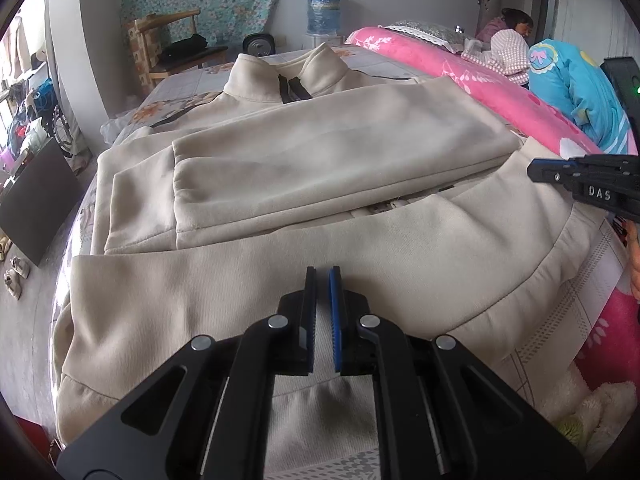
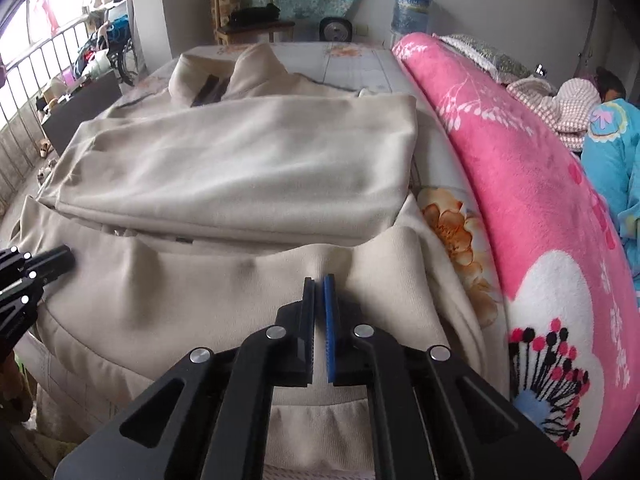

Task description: Fold large clothes

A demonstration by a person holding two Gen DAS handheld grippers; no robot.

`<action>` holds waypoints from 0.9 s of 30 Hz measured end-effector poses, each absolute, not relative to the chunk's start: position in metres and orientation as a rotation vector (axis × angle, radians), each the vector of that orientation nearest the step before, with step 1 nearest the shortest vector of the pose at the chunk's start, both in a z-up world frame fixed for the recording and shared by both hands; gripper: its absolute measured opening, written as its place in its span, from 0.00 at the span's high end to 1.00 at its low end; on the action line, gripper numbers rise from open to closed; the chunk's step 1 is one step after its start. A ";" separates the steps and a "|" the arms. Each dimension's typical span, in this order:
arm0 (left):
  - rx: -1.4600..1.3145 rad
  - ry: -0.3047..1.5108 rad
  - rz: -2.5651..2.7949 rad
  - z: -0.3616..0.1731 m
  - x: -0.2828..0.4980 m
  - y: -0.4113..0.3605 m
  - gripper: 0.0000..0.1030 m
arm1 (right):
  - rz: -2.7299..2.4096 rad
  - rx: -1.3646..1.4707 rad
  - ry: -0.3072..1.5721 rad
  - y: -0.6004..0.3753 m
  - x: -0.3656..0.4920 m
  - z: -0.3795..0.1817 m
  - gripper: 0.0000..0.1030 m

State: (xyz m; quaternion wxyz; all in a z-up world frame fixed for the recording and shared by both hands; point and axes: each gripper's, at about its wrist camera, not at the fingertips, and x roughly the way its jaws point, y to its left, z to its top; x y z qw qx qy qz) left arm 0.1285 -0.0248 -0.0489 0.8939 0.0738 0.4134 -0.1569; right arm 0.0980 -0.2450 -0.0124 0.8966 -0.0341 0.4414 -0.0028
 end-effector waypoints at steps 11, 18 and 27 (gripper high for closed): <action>0.161 0.851 -0.318 -0.049 0.128 -0.026 0.93 | -0.082 0.062 0.916 -0.284 0.106 -0.016 0.97; 0.164 0.852 -0.321 -0.048 0.128 -0.025 0.93 | -0.100 0.061 0.857 -0.309 0.068 0.026 0.92; 0.160 0.851 -0.322 -0.048 0.128 -0.024 0.93 | -0.065 -0.032 1.015 -0.286 0.074 -0.021 0.76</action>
